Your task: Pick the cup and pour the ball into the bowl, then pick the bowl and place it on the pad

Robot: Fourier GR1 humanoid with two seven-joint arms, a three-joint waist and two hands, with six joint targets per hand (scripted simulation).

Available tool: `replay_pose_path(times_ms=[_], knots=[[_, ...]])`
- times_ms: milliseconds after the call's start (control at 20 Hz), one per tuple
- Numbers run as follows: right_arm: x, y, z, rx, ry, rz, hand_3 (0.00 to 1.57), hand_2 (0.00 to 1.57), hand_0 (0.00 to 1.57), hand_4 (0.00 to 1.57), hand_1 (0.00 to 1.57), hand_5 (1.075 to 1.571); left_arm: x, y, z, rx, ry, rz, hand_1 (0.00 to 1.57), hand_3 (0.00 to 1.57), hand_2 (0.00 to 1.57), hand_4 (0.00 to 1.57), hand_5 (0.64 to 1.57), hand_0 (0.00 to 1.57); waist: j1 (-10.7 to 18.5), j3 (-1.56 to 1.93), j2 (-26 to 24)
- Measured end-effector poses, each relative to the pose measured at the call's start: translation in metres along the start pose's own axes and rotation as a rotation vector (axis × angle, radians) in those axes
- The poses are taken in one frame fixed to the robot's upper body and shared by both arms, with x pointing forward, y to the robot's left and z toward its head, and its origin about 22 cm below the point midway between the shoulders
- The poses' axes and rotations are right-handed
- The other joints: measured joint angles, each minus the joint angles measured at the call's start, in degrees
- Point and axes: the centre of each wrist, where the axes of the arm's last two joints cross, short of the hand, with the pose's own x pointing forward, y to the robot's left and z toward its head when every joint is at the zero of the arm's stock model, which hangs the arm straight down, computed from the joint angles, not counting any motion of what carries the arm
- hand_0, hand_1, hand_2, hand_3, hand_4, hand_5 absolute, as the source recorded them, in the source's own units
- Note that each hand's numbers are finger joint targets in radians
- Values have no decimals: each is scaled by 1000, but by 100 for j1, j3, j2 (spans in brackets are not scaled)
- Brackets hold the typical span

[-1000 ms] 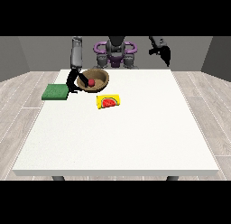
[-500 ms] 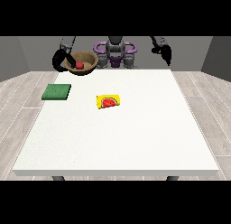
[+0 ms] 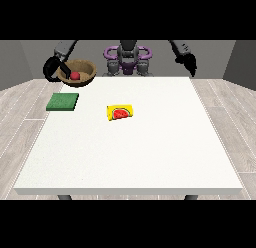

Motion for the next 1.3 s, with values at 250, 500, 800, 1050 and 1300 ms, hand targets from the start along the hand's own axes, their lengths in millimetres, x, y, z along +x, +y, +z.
replay_pose_path(times_ms=[250, 500, 800, 1050, 1300], knots=[[-11, -54, -6, -69, -48, -31, 0, 1571, 1571, 864, 1571, 1570, 30, 65, -13, 50, -100, 22, 0, 0, 0, 1296, 1571, 0, 238, 2, 439], [-19, -76, -6, -130, -100, -62, 0, 1571, 1571, 793, 1571, 1566, 62, 143, -12, 96, -171, 32, 0, 0, 0, 1248, 1569, 0, 405, 2, 780], [-6, -77, -10, -157, -154, -109, 252, 1571, 1571, 544, 1571, 1561, 73, 199, 0, 141, -232, 39, 0, 0, 0, 1185, 1559, 0, 321, 1, 1154], [-5, -102, -14, -256, -117, -128, 1102, 880, 850, 0, 850, 1513, 86, 214, 0, 145, -267, 37, 0, 0, 0, 1175, 1551, 0, 387, 1, 1358], [-2, -113, -18, -228, -90, -145, 444, 363, 0, 0, 0, 1412, 87, 215, 1, 142, -277, 32, 0, 0, 0, 1178, 1549, 0, 410, 4, 1418]])
